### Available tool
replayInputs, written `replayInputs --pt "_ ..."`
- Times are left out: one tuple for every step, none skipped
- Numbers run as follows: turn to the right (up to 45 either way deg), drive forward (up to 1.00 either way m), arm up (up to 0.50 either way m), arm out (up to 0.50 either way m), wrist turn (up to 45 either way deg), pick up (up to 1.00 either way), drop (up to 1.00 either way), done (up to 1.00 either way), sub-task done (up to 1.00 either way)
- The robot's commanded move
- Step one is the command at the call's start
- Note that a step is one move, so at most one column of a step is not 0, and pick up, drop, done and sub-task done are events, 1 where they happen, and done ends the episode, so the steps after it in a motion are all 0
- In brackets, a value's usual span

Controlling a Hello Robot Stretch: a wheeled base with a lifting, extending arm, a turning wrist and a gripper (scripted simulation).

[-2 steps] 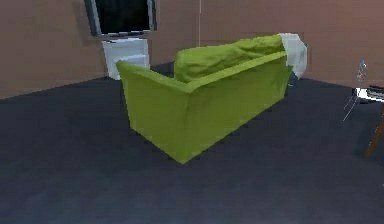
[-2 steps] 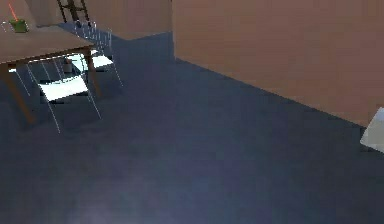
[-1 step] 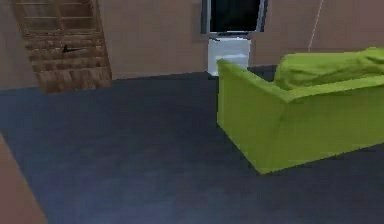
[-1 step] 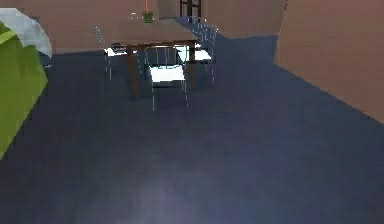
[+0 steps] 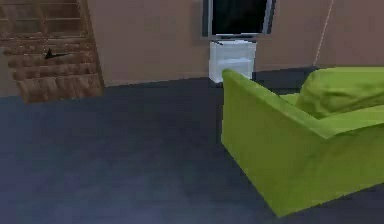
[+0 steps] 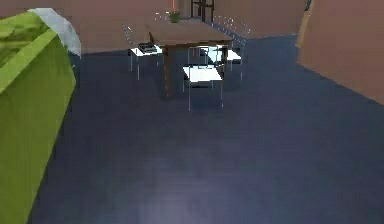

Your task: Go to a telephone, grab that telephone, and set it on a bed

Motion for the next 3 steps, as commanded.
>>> replayInputs --pt "-42.0 0.0 0.0 0.0 0.0 0.0 0.0 0.0 0.0" --pt "0.0 1.0 0.0 0.0 0.0 0.0 0.0 0.0 0.0" --pt "0.0 0.15 0.0 0.0 0.0 0.0 0.0 0.0 0.0"
